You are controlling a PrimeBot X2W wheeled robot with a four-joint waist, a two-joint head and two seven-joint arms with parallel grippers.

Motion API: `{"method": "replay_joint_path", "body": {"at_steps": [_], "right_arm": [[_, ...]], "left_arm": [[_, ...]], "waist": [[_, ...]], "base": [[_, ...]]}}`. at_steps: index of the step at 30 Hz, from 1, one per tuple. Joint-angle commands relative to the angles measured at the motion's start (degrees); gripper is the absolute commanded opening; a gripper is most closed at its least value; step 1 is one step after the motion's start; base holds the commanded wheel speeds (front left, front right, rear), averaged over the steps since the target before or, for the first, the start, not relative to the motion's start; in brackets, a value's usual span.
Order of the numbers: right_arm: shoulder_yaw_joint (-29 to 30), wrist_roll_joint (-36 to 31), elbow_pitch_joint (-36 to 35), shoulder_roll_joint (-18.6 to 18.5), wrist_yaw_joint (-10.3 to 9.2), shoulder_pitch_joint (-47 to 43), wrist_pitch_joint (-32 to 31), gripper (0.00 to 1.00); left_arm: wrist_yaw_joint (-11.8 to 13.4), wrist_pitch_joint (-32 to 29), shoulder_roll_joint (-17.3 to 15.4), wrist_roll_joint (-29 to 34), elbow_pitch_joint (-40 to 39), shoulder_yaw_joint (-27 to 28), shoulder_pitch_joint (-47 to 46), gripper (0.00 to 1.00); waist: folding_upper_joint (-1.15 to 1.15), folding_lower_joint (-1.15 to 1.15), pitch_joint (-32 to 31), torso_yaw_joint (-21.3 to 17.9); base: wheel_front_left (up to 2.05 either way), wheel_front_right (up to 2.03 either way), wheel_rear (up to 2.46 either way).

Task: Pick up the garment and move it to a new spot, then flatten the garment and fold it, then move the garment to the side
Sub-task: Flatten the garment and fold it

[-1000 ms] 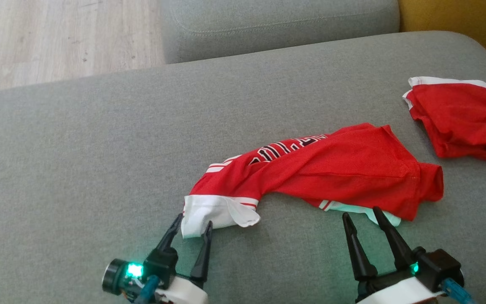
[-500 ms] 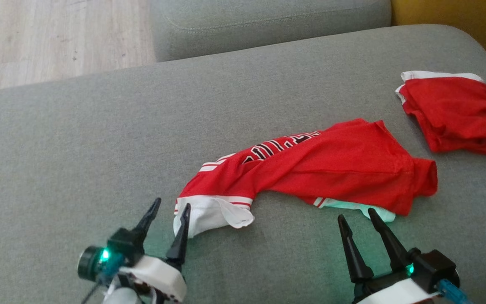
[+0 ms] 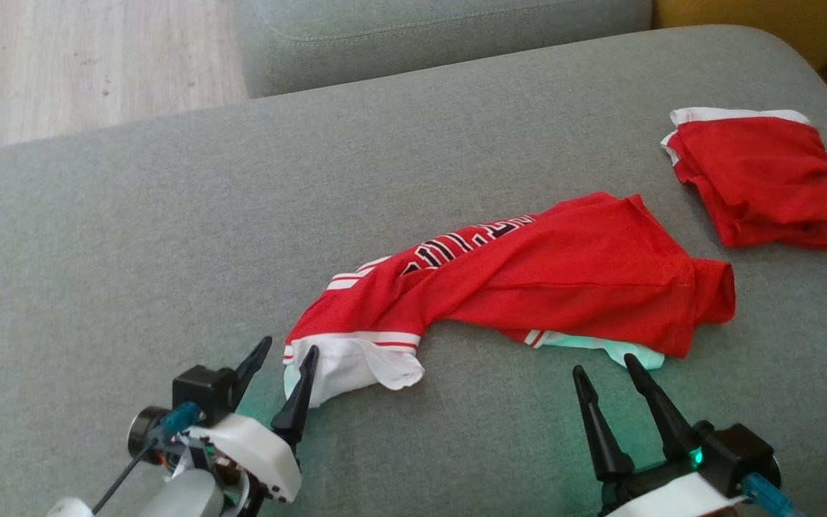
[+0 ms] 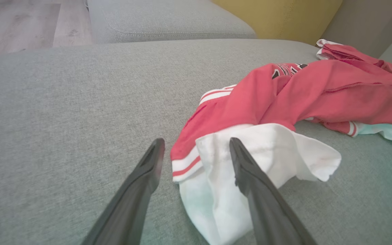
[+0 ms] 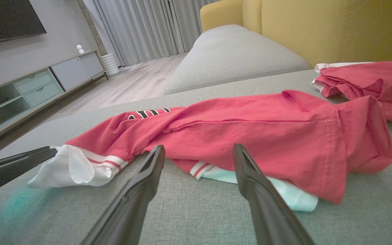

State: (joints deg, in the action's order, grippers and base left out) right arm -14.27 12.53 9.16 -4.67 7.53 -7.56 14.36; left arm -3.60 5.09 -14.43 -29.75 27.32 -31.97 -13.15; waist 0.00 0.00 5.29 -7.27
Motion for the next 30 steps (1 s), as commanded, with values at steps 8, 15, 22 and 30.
{"method": "replay_joint_path", "body": {"at_steps": [8, 15, 22, 30], "right_arm": [[-1.17, 0.04, -1.58, -0.91, -0.04, 2.46, 0.63, 1.00], [-0.95, -0.06, -1.66, -0.82, -0.04, 2.40, 0.63, 1.00], [-0.59, -0.17, -1.55, -0.72, -0.04, 2.09, 0.63, 1.00], [0.40, -0.66, -0.93, -0.62, -0.04, 1.73, 0.63, 1.00]], "left_arm": [[-1.60, 0.37, -0.84, -0.18, 0.80, -0.26, -4.01, 0.49], [-2.47, 0.24, -0.68, -0.83, 1.27, -1.78, -4.15, 0.00], [-0.65, 4.80, -2.33, 0.89, -1.70, -1.22, -3.57, 0.00], [3.13, 8.33, -6.41, 3.57, -7.17, 1.47, -2.87, 0.00]], "waist": [[0.00, 0.00, 0.34, -0.33], [0.00, 0.00, 0.34, -0.42], [0.00, 0.00, -0.06, -0.25], [0.00, 0.00, -0.18, 0.45]], "base": [[0.00, 0.00, 0.00], [0.00, 0.00, 0.00], [0.00, 0.00, 0.00], [0.00, 0.00, 0.00]]}}
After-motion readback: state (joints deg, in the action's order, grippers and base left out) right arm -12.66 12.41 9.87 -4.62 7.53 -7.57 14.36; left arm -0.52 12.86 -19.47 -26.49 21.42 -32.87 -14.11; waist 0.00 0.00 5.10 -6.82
